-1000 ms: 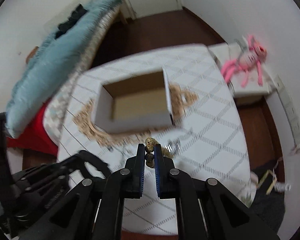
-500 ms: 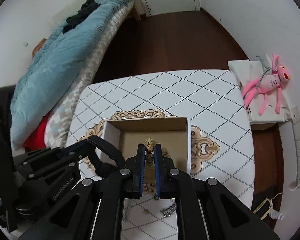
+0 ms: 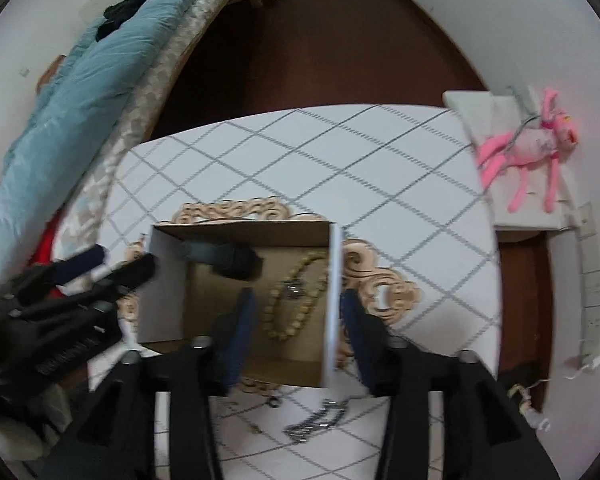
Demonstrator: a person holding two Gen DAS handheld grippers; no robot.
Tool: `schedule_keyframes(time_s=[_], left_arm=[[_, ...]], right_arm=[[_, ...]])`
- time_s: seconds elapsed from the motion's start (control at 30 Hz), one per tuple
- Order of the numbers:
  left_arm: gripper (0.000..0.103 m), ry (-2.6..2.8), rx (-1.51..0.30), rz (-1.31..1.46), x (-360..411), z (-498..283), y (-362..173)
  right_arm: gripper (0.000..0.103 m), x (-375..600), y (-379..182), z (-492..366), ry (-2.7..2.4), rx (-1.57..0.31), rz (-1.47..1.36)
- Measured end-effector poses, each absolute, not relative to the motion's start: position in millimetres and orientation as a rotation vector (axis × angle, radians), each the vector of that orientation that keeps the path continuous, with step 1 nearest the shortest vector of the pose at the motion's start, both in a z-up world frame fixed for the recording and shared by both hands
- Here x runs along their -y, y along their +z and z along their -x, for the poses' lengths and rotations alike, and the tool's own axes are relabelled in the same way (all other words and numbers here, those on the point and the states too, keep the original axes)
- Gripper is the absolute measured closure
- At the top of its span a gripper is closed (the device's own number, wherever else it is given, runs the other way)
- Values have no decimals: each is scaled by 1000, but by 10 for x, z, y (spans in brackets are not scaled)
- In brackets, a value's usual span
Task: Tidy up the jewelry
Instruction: 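Carry the watch band and bead bracelet into the white box and open both tools, then lift both tools out of the box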
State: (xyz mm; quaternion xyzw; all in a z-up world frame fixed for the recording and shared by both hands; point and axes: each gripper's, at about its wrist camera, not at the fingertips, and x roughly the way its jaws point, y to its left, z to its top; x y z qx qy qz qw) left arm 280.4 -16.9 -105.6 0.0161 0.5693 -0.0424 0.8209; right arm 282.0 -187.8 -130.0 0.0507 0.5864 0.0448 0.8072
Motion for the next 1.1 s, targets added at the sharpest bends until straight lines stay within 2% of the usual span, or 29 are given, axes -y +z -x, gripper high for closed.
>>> schedule_keyframes(time_s=[0.13, 0.17, 0.2, 0.6, 1.1], left_arm=[[1, -57, -1146, -42, 87, -2648, -1085], [0, -55, -1146, -43, 72, -2627, -1109], [0, -46, -1152, -55, 65, -2590, -1151], [0, -32, -1145, -39, 32, -2311, -1235], [0, -39, -1007, -4, 30, -1848, -572]], right_arm=[[10, 1868, -1343, -2677, -1, -1230, 10], [4, 1859, -1381, -2640, -13, -1229, 26], [3, 1863, -1404, -2611, -20, -1233, 33], [0, 1784, -1507, -2387, -71, -1193, 77], [0, 1832, -739, -1863, -92, -1013, 45]])
